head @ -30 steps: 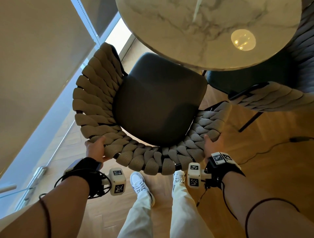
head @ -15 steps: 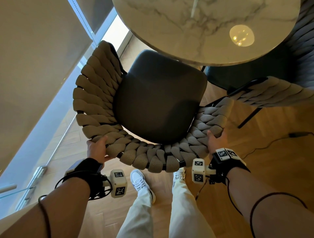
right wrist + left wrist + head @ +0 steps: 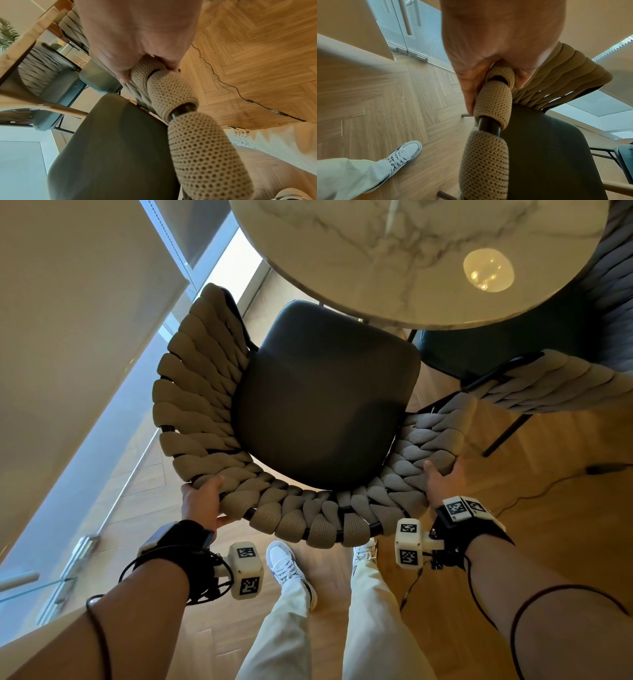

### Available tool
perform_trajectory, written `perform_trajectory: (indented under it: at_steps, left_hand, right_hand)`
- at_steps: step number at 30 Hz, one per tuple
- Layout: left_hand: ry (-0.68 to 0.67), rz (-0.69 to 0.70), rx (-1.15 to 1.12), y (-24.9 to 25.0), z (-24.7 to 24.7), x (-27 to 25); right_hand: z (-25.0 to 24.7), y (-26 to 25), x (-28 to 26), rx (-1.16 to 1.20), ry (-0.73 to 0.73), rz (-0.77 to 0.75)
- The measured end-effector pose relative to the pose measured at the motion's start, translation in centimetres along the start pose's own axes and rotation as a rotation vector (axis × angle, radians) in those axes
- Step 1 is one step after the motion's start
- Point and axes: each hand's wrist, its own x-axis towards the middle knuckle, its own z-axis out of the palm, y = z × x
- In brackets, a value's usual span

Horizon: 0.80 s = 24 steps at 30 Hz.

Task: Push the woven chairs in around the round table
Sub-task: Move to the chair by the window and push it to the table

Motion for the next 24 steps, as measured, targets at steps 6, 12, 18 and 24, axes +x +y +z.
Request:
perform_trajectory:
  at_steps: [6,12,18,24]
  left_hand:
    - [0.001,-0.006,-0.024,-0.09,0.06,0.03]
    - [0.007,0.006,-0.023,-0.19,0.08,0.02]
    - [0.021,0.016,-0.023,-0.22,0.32,-0.36]
    - [0.013,0.029,-0.045,-0.08,0.28,-0.81]
  right_hand:
    - [-0.17,-0.02,-0.08,-0.010,-0.012,0.020]
    - [-0.17,0.04,-0.12,-0.018,-0.012,0.006]
    - [-0.19,0.27,0.06,-0.021,-0.014,-0.002]
    - [-0.22,0.21,0.06,0.000,-0.021,-0.005]
